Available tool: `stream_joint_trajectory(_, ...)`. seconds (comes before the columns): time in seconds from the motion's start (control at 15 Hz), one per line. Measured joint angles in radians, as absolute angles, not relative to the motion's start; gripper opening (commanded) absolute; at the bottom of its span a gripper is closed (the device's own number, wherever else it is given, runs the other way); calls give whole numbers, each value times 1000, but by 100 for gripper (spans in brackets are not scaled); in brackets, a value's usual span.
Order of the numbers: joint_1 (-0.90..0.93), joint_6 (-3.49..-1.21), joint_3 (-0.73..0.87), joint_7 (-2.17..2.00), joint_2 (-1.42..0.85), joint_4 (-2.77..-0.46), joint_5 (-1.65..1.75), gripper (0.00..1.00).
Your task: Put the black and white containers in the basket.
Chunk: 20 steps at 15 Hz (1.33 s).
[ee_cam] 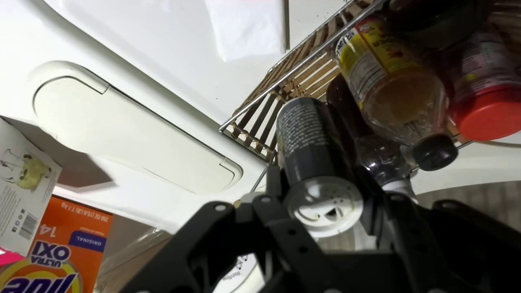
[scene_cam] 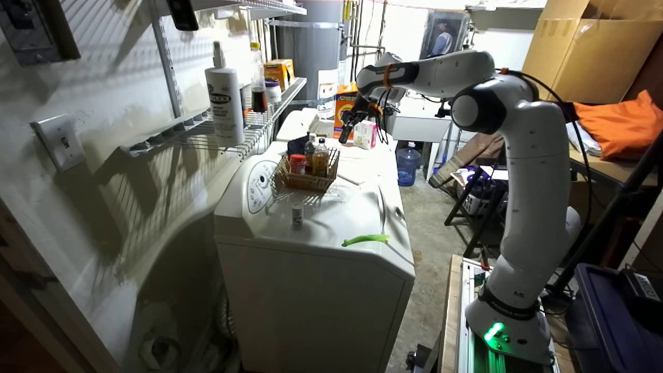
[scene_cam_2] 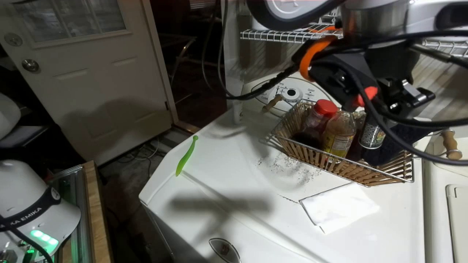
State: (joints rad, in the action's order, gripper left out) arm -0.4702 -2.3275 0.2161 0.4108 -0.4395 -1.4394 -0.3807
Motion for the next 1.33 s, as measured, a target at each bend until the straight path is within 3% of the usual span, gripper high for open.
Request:
stream_joint_trajectory(0.13, -519, -2282, 175, 434, -498, -1367, -394, 20)
stream_joint_trajectory(0.2, -538, -2264, 158, 436, -525, -1334, -395, 45)
stream_joint_trajectory(0.6, -540, -2265, 157, 436, -539, -1325, -394, 45)
stream_joint_trajectory(0.67, -540, -2265, 157, 436, -539, -1325, -394, 20)
stream_joint_trajectory(1.33, -593, -2295, 53, 627, -654, -1246, -394, 20)
